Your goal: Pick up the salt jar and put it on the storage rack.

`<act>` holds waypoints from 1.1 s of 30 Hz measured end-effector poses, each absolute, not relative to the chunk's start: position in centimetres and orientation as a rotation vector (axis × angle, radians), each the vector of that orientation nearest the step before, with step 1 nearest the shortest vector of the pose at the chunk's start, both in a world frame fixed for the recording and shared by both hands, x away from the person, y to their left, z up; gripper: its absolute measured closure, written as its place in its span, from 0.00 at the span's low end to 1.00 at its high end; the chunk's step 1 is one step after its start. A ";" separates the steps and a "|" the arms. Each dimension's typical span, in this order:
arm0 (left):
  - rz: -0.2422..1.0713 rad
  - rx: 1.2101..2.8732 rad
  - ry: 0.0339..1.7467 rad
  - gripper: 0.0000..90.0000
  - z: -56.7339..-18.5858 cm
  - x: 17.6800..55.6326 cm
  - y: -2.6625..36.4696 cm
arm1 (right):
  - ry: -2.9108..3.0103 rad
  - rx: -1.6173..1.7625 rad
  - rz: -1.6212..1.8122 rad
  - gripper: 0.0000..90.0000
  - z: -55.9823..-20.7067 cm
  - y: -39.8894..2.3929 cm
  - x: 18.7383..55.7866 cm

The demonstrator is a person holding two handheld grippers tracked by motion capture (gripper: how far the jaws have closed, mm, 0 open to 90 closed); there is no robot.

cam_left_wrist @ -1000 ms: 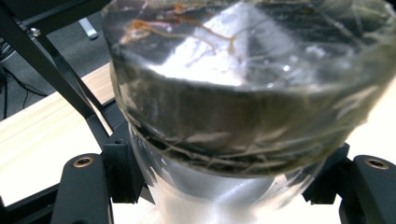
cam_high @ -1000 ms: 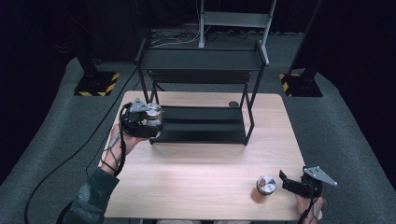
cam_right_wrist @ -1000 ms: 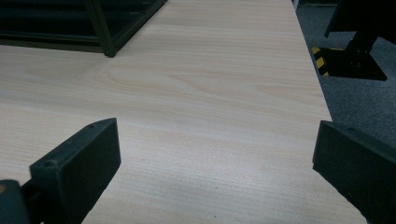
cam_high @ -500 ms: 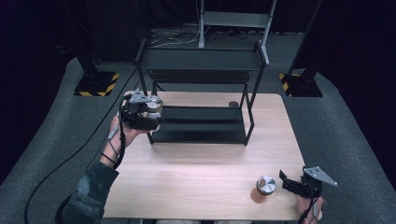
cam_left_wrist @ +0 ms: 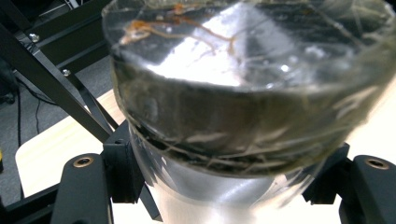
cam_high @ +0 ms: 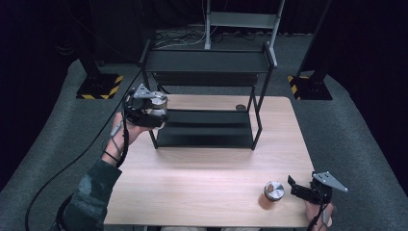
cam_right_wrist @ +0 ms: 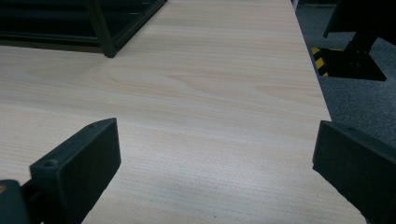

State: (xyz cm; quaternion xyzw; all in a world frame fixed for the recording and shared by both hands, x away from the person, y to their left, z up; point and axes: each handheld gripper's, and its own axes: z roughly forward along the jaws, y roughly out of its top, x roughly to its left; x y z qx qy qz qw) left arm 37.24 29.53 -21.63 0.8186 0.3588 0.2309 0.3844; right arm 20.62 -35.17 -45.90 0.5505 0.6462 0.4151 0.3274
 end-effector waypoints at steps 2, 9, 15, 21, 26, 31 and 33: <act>0.589 2.088 0.913 0.34 -21.4 37.4 29.5 | 1.693 1.443 1.086 0.00 -45.9 -35.1 20.6; 0.595 2.088 0.908 0.34 -20.6 37.8 29.3 | 1.692 1.442 1.084 0.00 -45.9 -35.1 20.6; 0.592 2.089 0.910 0.34 -19.9 38.2 29.2 | 1.694 1.442 1.084 0.00 -45.9 -35.1 20.6; 0.596 2.087 0.910 0.34 -19.1 38.4 29.2 | 1.691 1.443 1.083 0.00 -45.9 -35.1 20.6; 0.597 2.092 0.908 0.34 -18.3 38.7 29.1 | 1.691 1.443 1.082 0.00 -45.9 -35.1 20.6; 0.600 2.093 0.912 0.34 -17.8 39.0 29.0 | 1.692 1.444 1.079 0.00 -45.9 -35.0 20.6; 0.601 2.093 0.912 0.34 -17.6 39.1 29.0 | 1.693 1.444 1.079 0.00 -45.9 -35.0 20.6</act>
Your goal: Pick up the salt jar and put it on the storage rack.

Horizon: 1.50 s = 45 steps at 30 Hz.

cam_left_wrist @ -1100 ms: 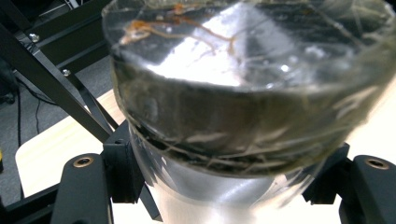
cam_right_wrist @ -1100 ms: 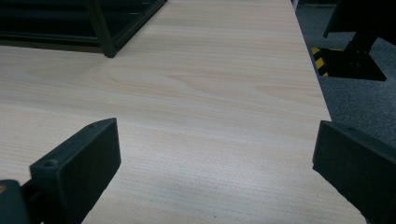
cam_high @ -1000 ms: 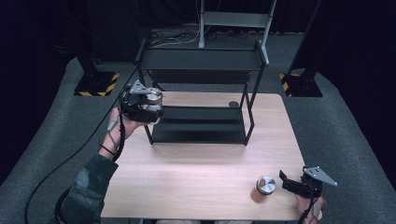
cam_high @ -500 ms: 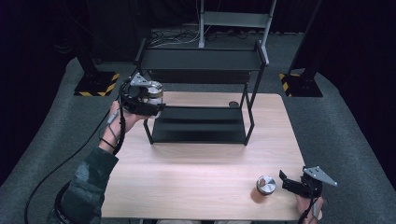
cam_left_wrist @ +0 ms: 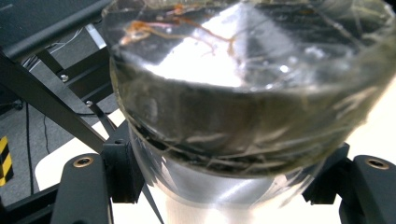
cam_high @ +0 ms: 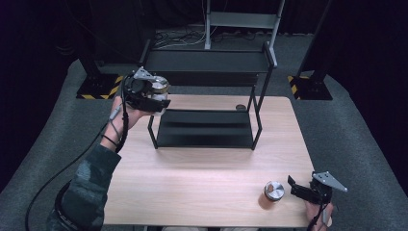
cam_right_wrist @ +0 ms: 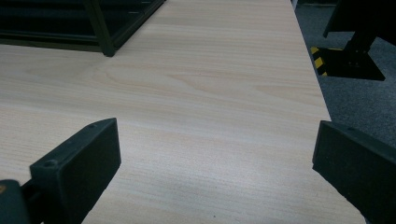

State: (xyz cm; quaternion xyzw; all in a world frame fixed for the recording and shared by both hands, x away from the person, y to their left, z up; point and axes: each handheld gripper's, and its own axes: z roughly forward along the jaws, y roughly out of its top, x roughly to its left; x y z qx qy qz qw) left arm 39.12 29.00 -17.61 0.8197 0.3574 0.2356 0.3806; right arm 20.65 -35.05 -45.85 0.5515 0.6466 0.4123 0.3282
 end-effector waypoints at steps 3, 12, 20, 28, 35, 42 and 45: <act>0.599 2.090 0.914 0.34 -17.4 39.3 29.0 | 1.692 1.446 1.079 0.00 -45.8 -35.0 20.7; 0.610 2.090 0.916 0.34 -16.3 39.7 28.9 | 1.696 1.448 1.076 0.00 -45.8 -35.0 20.7; 0.615 2.092 0.912 0.34 -15.2 40.0 28.6 | 1.697 1.448 1.075 0.00 -45.8 -35.0 20.7; 0.615 2.096 0.917 0.34 -14.2 40.6 28.3 | 1.696 1.448 1.076 0.00 -45.8 -35.0 20.7; 0.619 2.093 0.921 0.34 -13.4 41.0 28.1 | 1.695 1.448 1.077 0.00 -45.8 -35.0 20.7; 0.627 2.097 0.923 0.34 -12.6 41.4 27.8 | 1.695 1.446 1.078 0.00 -45.8 -35.0 20.7; 0.627 2.095 0.923 0.34 -12.2 41.5 27.7 | 1.694 1.446 1.078 0.00 -45.8 -35.0 20.7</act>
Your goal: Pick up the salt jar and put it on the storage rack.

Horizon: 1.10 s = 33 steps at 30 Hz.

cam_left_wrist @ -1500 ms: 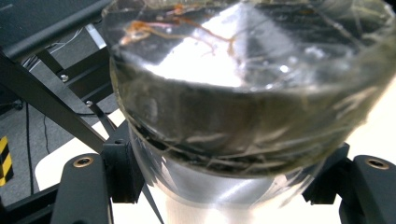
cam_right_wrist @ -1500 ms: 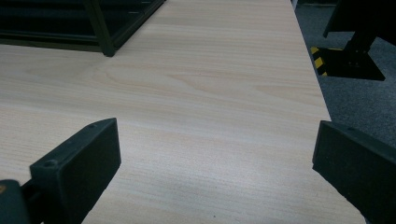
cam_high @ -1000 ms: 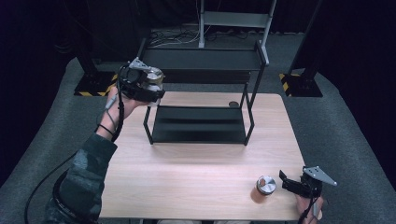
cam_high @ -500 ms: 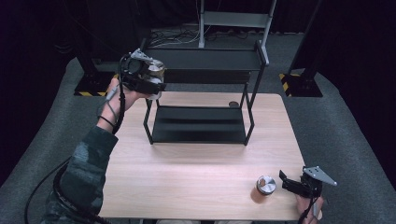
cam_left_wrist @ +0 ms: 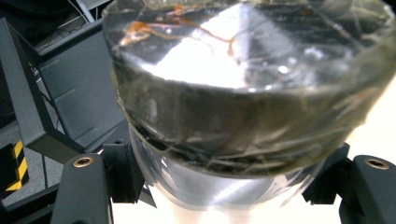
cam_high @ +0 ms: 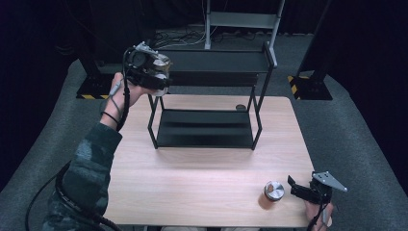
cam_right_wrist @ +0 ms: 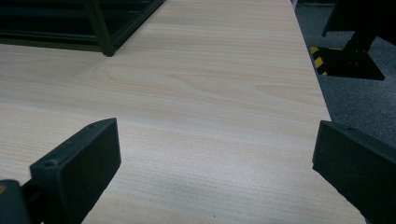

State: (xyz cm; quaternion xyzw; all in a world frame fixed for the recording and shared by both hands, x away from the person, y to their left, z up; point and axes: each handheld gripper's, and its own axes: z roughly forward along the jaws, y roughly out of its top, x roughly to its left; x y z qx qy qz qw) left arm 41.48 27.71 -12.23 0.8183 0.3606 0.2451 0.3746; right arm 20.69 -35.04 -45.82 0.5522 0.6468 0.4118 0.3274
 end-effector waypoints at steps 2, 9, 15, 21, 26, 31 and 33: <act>0.631 2.098 0.924 0.34 -12.0 41.5 27.6 | 1.694 1.447 1.079 0.00 -45.8 -35.1 20.7; 0.633 2.099 0.931 0.34 -11.5 41.8 27.5 | 1.693 1.445 1.080 0.00 -45.8 -35.1 20.7; 0.633 2.097 0.937 0.34 -11.0 42.0 27.5 | 1.694 1.446 1.079 0.00 -45.8 -35.1 20.7; 0.638 2.094 0.942 0.34 -10.5 42.3 27.4 | 1.694 1.445 1.078 0.00 -45.8 -35.0 20.7; 0.639 2.092 0.944 0.34 -10.1 42.4 27.3 | 1.694 1.444 1.078 0.00 -45.8 -35.0 20.7; 0.645 2.090 0.944 0.34 -9.6 42.6 27.2 | 1.694 1.445 1.077 0.00 -45.8 -35.0 20.7; 0.648 2.087 0.946 0.34 -9.4 42.7 27.2 | 1.694 1.444 1.077 0.00 -45.8 -35.0 20.7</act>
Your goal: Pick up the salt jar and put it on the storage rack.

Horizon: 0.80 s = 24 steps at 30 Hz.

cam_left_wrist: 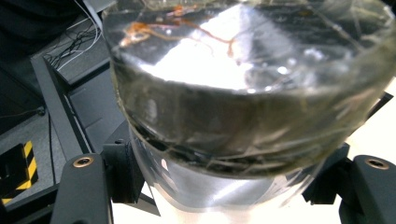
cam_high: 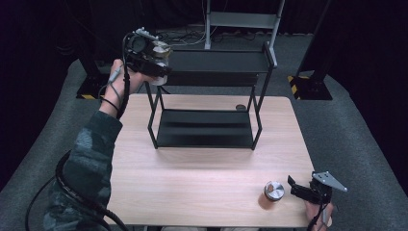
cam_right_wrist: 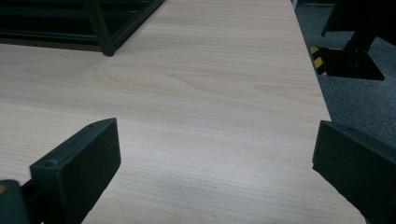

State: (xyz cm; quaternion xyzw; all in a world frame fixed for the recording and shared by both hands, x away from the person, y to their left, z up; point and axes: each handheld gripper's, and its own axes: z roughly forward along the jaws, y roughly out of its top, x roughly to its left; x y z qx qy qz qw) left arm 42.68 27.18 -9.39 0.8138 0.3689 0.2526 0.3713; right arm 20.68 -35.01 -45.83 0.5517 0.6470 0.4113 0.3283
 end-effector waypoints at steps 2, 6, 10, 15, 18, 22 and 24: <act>0.650 2.083 0.949 0.34 -9.2 42.8 27.1 | 1.693 1.445 1.076 0.00 -45.8 -35.0 20.7; 0.649 2.078 0.953 0.34 -8.9 43.0 27.1 | 1.695 1.445 1.075 0.00 -45.8 -35.0 20.7; 0.647 2.073 0.963 0.34 -8.8 43.4 27.0 | 1.694 1.445 1.075 0.00 -45.8 -35.0 20.7; 0.646 2.069 0.974 0.34 -8.7 44.0 26.8 | 1.697 1.445 1.073 0.00 -45.8 -35.0 20.7; 0.648 2.065 0.982 0.34 -8.7 44.2 26.7 | 1.696 1.444 1.073 0.00 -45.8 -35.0 20.7; 0.654 2.052 1.000 0.34 -8.9 44.7 26.6 | 1.698 1.445 1.072 0.00 -45.8 -35.0 20.7; 0.655 2.046 1.011 0.34 -8.9 44.9 26.6 | 1.698 1.445 1.072 0.00 -45.8 -35.0 20.7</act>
